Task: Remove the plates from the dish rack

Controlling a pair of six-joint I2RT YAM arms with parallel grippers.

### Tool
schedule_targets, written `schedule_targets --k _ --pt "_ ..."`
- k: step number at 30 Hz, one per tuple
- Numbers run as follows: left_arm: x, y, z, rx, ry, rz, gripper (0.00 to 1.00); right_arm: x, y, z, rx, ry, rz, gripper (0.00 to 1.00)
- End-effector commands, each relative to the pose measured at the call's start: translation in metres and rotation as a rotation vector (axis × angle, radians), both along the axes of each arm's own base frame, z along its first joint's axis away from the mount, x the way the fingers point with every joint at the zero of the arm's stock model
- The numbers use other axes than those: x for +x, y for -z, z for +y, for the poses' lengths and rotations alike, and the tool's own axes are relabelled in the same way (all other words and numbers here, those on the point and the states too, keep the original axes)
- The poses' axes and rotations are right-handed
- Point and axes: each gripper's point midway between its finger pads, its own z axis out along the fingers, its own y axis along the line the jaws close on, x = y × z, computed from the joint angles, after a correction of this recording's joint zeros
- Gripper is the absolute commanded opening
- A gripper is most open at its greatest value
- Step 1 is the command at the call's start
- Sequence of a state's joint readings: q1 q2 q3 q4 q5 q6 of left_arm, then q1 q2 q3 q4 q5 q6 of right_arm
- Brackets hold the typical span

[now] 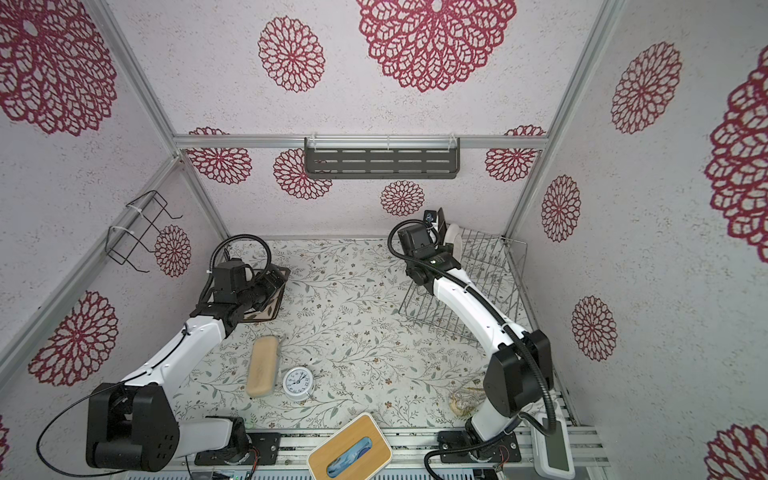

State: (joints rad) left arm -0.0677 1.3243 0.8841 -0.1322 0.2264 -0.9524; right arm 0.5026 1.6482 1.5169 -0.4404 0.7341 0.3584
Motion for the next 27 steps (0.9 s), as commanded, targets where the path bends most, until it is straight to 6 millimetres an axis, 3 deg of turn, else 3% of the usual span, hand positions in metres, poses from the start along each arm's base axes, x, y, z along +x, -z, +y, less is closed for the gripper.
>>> schedule_targets --k 1,15,27 --pt "0.003 -0.009 -0.007 -0.016 0.019 -0.036 0.97 0.011 -0.019 -0.017 -0.06 0.117 -0.087 0.82" --pt "0.008 -0.006 -0.012 -0.033 0.035 -0.033 0.97 0.056 0.011 -0.005 -0.123 0.19 -0.068 0.71" --pt "0.015 -0.01 -0.017 -0.051 0.053 -0.039 0.97 0.08 0.046 -0.024 -0.189 0.314 -0.026 0.58"
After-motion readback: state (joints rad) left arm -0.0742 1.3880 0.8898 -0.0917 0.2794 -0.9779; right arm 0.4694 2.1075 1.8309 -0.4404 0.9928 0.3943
